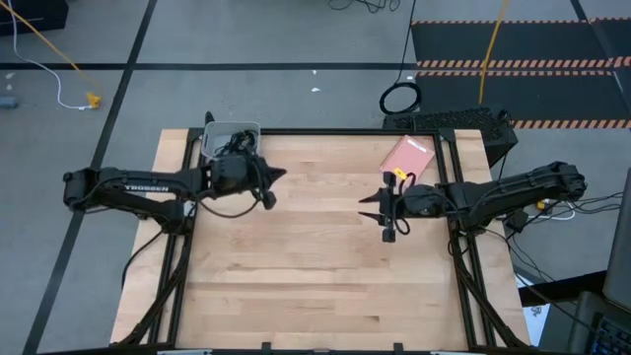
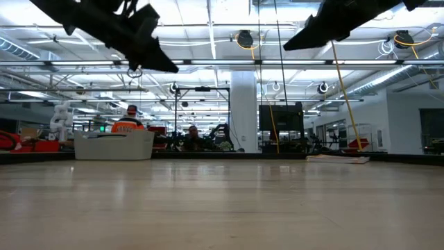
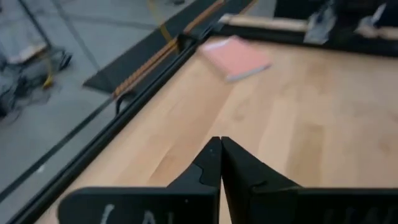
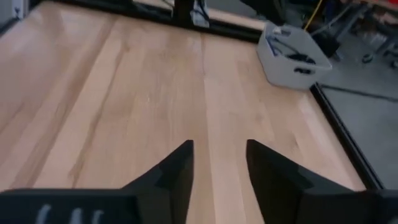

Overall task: Pick and place USB-C Cables
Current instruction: Return to Home Position

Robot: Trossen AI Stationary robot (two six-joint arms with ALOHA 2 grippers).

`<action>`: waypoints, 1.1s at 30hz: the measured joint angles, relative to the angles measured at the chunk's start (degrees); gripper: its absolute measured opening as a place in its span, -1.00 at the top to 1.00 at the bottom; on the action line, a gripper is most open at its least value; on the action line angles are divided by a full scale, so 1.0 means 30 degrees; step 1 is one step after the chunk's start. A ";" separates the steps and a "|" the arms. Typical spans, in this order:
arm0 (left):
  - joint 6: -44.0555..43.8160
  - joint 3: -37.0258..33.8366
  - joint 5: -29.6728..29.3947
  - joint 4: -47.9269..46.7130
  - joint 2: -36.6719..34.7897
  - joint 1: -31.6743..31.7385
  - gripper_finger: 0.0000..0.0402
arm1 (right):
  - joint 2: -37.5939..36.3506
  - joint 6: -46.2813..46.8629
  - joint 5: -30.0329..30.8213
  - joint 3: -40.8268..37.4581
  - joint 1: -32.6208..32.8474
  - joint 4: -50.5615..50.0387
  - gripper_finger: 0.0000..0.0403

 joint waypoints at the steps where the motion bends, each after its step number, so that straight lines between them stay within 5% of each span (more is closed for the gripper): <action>1: 0.0117 0.0000 0.0005 0.0354 0.0000 -0.0217 0.97 | -0.0014 -0.0028 0.0031 -0.0164 0.0027 0.0434 0.40; 12: 0.0050 0.0000 -0.0052 0.1503 0.0007 -0.1947 0.97 | -0.0028 0.0727 -0.0019 -0.2734 0.0032 0.3095 0.98; 23: -0.0298 -0.0208 -0.0489 0.1577 0.0342 -0.4660 0.97 | -0.1799 0.1773 -0.0014 -0.5673 0.0770 0.3837 0.99; 33: 0.0166 -0.3483 -0.0504 0.6981 0.0291 -0.5412 0.97 | -0.5452 0.2081 0.0588 -0.8339 0.1465 0.3980 1.00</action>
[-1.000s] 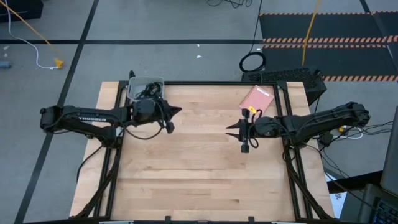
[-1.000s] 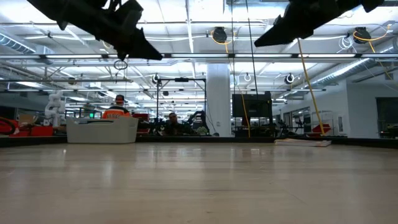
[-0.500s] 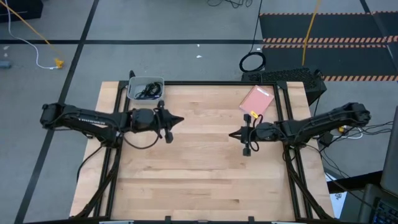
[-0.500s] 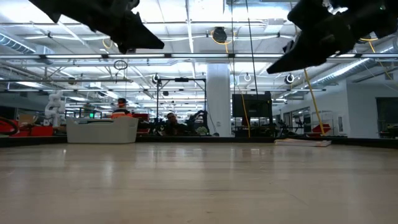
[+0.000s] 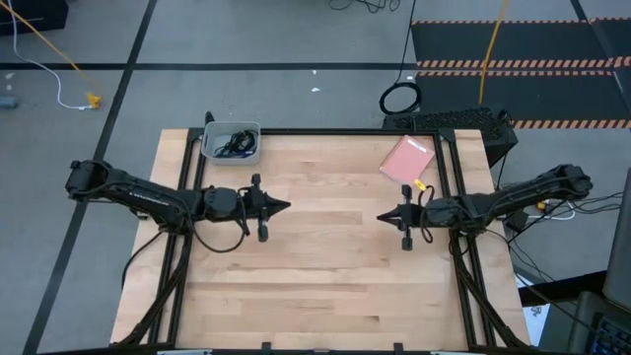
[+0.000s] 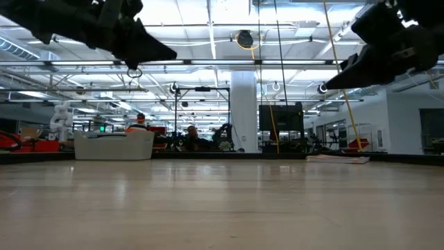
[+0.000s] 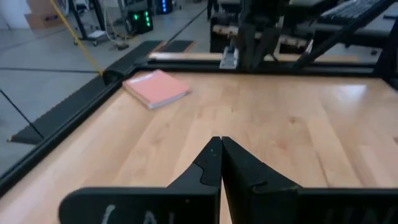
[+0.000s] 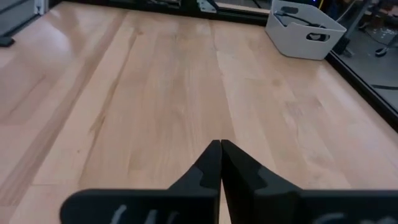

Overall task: Pick and place USB-C Cables
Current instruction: Return to Home Position

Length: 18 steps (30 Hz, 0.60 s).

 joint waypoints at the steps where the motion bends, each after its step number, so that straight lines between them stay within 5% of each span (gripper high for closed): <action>1: -0.0015 -0.0267 -0.0001 0.0184 0.0002 0.0000 0.96 | -0.0389 0.0045 -0.0036 -0.0244 0.0079 -0.0004 1.00; 11: -0.1350 -0.1834 -0.0007 0.1091 0.0003 -0.0491 0.96 | -0.3757 0.0424 -0.0213 -0.2407 0.0866 -0.0021 1.00; 18: -0.1794 -0.2025 0.0012 0.1144 -0.0182 -0.1344 0.98 | -0.5274 -0.0250 -0.2135 -0.3171 0.1203 -0.0004 1.00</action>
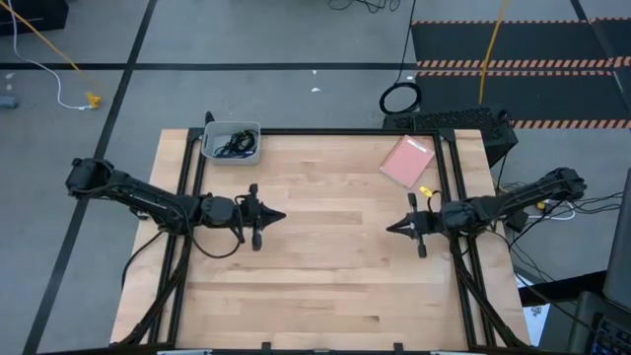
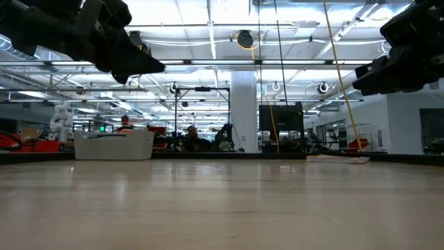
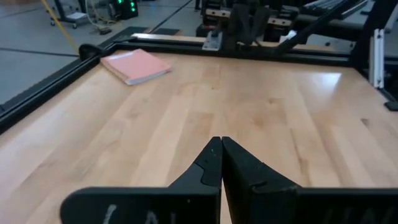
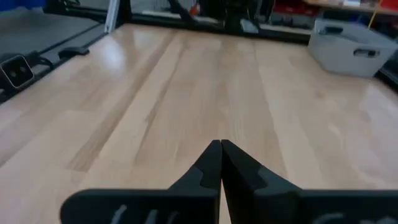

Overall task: Pick and place USB-C Cables
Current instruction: Return to Home Position

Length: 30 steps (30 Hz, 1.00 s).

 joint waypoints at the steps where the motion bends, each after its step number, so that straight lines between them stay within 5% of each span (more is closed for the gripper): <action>1: -0.0030 0.0000 -0.0006 0.0094 0.0000 -0.0105 0.98 | -0.0211 -0.0107 -0.0002 -0.0030 -0.0002 -0.0003 1.00; 20: 0.0839 0.0000 -0.0354 0.1108 0.0000 -0.1265 0.95 | -0.2085 -0.1509 -0.2020 -0.0144 -0.0044 0.0069 1.00; 26: 0.1465 0.0000 -0.0361 0.1512 0.0007 -0.1214 0.95 | -0.2049 -0.2347 -0.2001 -0.1964 -0.0169 0.4397 1.00; 30: 0.2267 0.0000 -0.0366 0.1890 0.0012 -0.1206 0.95 | -0.2097 -0.2804 -0.2029 -0.1770 -0.0817 0.4004 1.00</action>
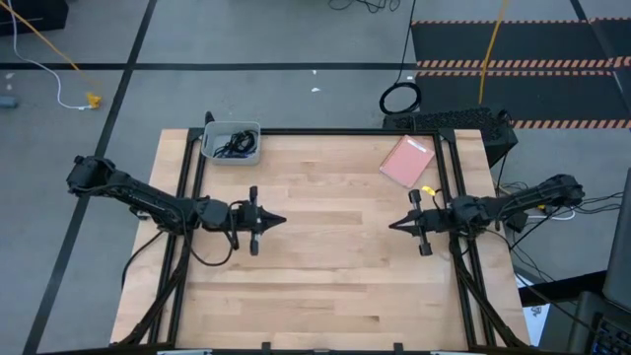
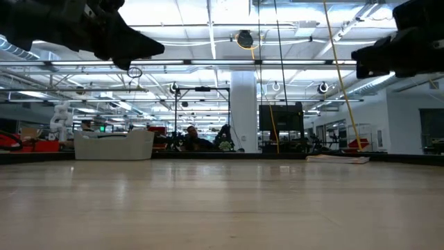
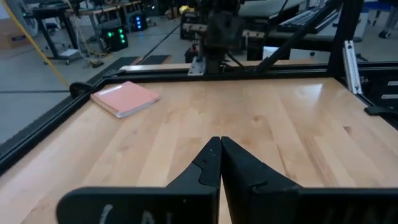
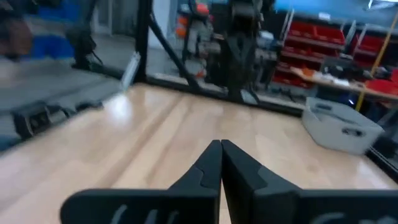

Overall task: Pick and place USB-C Cables
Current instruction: Return to Home Position

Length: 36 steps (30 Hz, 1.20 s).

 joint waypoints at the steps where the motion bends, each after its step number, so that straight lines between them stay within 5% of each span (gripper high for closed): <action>1: 0.0223 0.0000 0.0005 0.0102 0.0003 0.0018 0.95 | -0.0100 -0.0195 -0.0010 0.0095 -0.0178 -0.0143 1.00; 15: 0.0554 -0.1515 0.0035 0.1365 -0.0205 0.1635 0.95 | -0.2070 -0.0520 -0.3665 0.0318 -0.3865 -0.1585 1.00; 25: -0.1299 -0.5686 0.0162 0.2321 -0.5553 0.1557 0.95 | -0.2184 0.0115 -0.5557 0.0303 -0.5584 -0.2359 1.00; 36: 0.0824 -0.6550 0.0580 0.1002 -0.9469 0.0488 0.95 | -0.2272 0.0202 -0.5419 0.0289 -0.6231 -0.3461 1.00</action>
